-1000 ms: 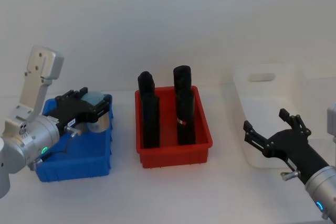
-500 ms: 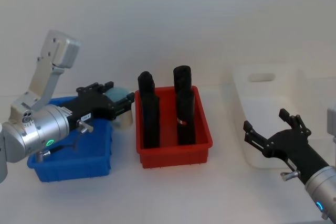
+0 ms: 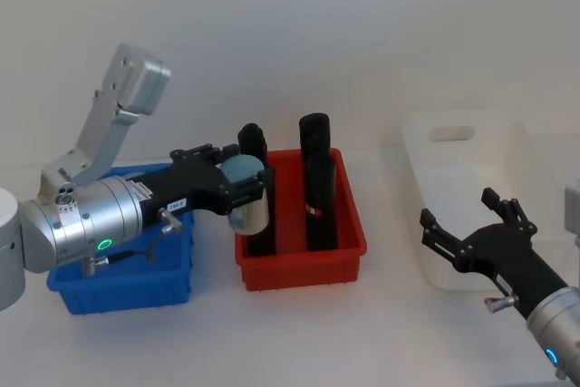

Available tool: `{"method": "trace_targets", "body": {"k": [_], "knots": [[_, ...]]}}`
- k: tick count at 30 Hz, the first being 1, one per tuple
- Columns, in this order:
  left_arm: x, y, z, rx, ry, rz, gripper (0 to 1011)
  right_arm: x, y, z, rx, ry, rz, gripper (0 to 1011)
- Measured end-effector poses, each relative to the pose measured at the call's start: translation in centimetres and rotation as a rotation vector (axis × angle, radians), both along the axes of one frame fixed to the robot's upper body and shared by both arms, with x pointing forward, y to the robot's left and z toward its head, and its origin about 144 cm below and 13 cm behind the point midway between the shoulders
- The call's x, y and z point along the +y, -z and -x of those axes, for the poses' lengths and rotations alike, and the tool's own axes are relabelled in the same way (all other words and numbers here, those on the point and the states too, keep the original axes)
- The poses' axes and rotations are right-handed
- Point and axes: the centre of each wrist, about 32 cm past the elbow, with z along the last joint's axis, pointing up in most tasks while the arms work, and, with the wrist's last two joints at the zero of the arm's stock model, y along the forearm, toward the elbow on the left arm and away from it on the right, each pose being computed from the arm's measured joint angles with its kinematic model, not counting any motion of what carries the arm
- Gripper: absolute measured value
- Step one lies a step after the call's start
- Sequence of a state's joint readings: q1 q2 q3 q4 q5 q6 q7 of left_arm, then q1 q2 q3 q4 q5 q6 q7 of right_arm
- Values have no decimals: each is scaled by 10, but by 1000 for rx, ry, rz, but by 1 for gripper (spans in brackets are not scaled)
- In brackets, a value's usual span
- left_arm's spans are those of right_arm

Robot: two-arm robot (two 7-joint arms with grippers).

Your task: Pick the cotton swabs from the blue box and place them into the white box.

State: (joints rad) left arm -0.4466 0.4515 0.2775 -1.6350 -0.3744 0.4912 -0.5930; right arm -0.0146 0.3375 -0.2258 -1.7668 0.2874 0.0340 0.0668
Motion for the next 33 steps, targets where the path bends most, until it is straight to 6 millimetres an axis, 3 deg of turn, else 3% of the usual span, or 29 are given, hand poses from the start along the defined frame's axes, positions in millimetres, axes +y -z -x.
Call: {"method": "trace_targets", "body": {"k": [20, 33], "knots": [[-5, -5, 0, 7, 64, -1, 659, -1, 0, -1, -4, -21, 4, 1001], [-6, -5, 0, 8, 74, 0, 659, -2, -2, -12, -18, -158, 34, 1001]]}}
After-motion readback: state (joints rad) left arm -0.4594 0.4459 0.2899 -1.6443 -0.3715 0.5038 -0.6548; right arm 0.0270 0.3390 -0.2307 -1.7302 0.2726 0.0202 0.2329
